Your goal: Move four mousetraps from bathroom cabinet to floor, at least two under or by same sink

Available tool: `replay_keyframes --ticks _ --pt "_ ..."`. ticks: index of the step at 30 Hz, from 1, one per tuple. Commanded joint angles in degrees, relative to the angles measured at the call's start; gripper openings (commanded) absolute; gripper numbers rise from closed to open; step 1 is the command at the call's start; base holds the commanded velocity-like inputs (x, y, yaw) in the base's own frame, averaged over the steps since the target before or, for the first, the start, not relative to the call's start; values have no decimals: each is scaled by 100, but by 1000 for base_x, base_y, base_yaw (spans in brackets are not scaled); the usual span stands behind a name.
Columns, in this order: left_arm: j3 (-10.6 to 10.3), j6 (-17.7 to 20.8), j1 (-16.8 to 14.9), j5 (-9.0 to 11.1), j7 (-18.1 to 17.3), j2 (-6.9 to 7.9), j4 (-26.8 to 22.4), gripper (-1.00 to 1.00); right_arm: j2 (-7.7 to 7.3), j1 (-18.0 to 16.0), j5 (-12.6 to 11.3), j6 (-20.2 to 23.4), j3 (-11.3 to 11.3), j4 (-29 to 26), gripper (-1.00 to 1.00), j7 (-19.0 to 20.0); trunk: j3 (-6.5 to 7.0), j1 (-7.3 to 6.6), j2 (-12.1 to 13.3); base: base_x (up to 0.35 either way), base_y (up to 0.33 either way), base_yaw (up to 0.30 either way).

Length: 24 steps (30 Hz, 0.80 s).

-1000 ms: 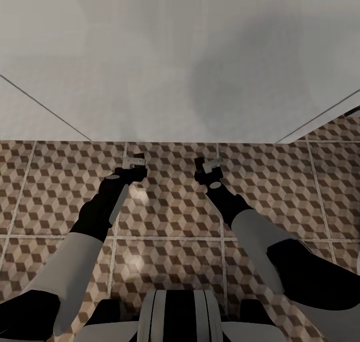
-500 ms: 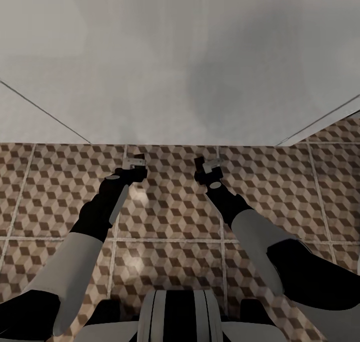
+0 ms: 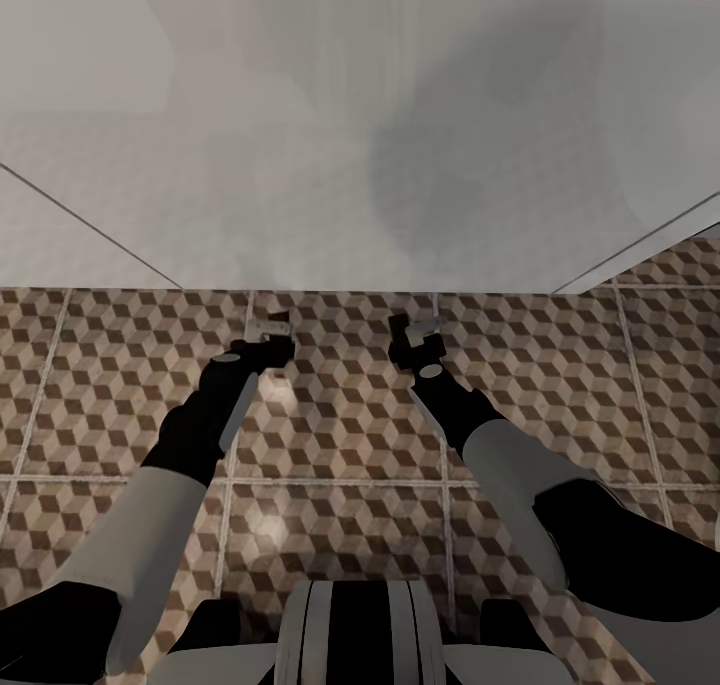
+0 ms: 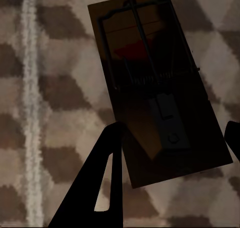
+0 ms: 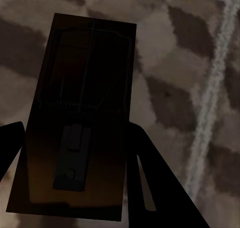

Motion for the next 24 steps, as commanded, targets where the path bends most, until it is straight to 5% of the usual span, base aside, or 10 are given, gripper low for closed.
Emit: replay_keyframes --ticks 1,24 --pt "-11 25 9 34 34 2 -6 -100 0 -2 35 26 20 -1 -100 -23 -3 -1 -1 0 0 0" --pt "-11 23 51 34 34 -25 -7 -100 0 -2 32 -117 29 -1 -100 -23 -3 -1 -1 0 0 0"
